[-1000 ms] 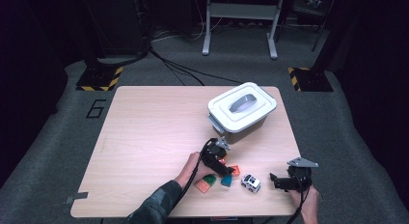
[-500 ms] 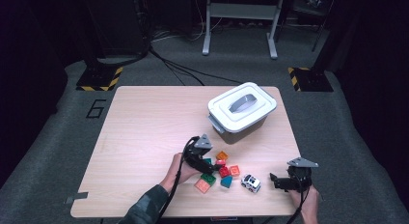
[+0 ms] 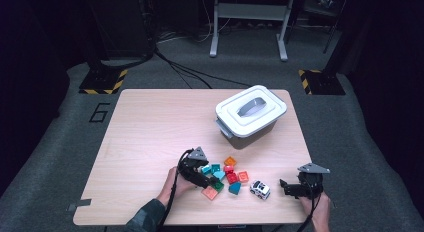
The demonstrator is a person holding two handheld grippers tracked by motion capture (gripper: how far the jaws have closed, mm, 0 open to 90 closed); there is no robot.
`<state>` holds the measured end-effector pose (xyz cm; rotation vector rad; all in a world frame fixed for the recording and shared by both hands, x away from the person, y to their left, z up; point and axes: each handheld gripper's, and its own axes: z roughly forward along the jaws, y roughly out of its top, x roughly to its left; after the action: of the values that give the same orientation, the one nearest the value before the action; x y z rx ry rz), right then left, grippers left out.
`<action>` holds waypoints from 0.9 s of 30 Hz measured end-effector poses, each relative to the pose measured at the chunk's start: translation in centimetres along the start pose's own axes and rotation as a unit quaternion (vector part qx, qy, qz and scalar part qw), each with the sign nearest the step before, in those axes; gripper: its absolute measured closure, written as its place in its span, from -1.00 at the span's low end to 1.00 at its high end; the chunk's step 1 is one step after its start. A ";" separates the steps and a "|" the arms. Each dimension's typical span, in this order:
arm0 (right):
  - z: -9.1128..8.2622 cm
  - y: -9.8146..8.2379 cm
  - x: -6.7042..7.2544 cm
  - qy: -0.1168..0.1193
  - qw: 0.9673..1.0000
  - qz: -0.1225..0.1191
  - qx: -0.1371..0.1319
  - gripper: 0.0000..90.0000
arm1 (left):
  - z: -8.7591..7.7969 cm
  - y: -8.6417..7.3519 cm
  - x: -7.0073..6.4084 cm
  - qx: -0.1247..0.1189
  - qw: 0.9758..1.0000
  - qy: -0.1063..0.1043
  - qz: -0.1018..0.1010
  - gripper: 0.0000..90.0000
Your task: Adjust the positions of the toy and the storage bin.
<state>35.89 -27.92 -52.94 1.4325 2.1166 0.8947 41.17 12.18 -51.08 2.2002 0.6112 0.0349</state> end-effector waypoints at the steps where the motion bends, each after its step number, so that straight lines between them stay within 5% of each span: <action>1: 0.0 0.0 0.0 0.000 1.000 -0.002 -0.001 -1.00 | 0.2 0.0 -0.2 0.002 1.000 -0.007 0.001 -0.64; 9: 0.0 0.0 0.0 0.000 1.000 -0.001 0.000 -1.00 | 0.8 0.3 -1.5 0.008 1.000 -0.015 0.016 -0.66; 17: 0.0 0.0 0.0 0.000 1.000 -0.001 0.000 -1.00 | -2.4 -1.1 -2.2 -0.024 0.999 0.017 0.016 -0.69; 22: 0.0 0.0 0.0 0.000 1.000 -0.002 0.000 -1.00 | -3.4 -2.7 -3.1 -0.016 0.999 0.029 0.026 -0.74; 27: 0.0 0.0 0.0 0.000 1.000 -0.002 0.000 -1.00 | -2.5 -3.7 -3.3 0.004 0.999 0.035 0.022 -0.73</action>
<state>35.89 -27.94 -52.95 1.4289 2.1174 0.8930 36.21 14.50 -51.58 2.2284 0.6012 0.1327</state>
